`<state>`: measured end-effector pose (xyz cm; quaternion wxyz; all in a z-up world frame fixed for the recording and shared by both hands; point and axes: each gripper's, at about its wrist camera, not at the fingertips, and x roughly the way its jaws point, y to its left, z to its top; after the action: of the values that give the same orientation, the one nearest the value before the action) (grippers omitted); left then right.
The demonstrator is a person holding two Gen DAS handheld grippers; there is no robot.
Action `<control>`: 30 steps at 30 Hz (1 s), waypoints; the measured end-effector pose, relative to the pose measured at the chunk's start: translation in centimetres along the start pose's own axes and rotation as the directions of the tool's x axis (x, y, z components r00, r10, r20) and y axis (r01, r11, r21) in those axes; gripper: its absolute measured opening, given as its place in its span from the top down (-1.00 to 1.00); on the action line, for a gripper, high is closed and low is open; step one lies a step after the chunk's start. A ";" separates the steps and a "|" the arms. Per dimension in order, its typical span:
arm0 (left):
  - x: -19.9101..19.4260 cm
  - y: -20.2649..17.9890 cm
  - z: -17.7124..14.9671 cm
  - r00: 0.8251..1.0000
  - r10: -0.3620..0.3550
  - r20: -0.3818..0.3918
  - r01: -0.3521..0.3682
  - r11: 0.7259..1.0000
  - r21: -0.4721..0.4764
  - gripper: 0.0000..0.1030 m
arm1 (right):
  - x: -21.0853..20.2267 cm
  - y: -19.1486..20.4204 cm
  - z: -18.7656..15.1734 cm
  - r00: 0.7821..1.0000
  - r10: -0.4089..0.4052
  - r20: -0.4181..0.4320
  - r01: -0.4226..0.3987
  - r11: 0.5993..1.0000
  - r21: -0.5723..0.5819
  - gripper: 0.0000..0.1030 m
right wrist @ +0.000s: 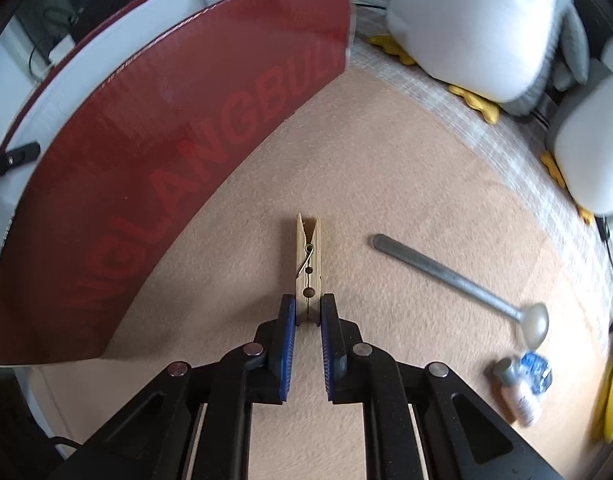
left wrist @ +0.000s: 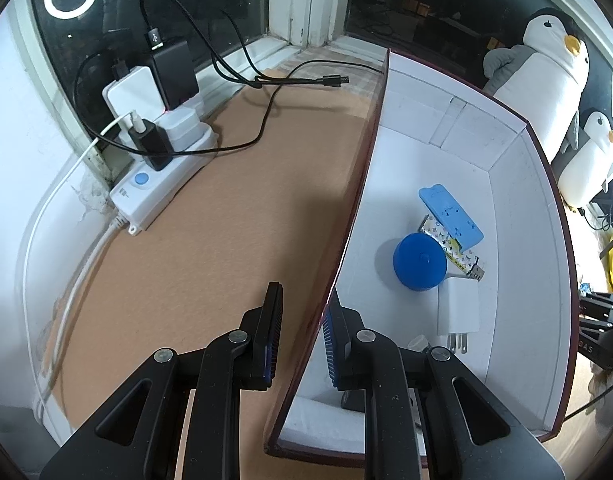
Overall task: Organize rigid objects
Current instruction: 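Grasp the wooden clothespin with the right tool, then carry the clothespin with the right tool and release it into the box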
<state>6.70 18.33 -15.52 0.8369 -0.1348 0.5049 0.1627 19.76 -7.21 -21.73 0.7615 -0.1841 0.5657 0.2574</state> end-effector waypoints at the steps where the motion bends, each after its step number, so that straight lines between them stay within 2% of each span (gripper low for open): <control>1: 0.0 0.0 0.1 1.000 0.000 0.001 0.000 1.000 0.002 0.66 | -0.4 -0.2 -0.3 1.000 0.007 0.009 -0.007 1.000 0.015 0.79; 9: 0.2 -0.4 0.8 1.000 0.000 0.014 0.000 1.000 0.023 0.66 | -4.5 -0.9 0.0 0.995 0.021 0.096 -0.026 0.998 0.051 0.79; 15: 0.5 -0.4 1.3 1.000 -0.005 0.013 0.005 1.000 0.026 0.66 | -8.3 1.0 1.6 0.984 0.040 0.174 -0.047 0.998 0.033 0.79; 21: 0.6 -0.4 1.5 1.000 -0.008 0.014 0.007 1.000 0.030 0.66 | -10.7 3.1 3.8 0.975 0.062 0.211 -0.065 0.998 0.005 0.79; 30: 0.8 -0.5 1.7 1.000 -0.014 0.019 0.014 0.999 0.031 0.70 | -11.0 5.5 7.5 0.969 0.091 0.229 -0.084 0.996 -0.040 0.79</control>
<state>8.64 18.68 -15.44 0.8448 -0.1240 0.4984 0.1503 19.70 -0.60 -8.93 0.8070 -0.1394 0.4771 0.3189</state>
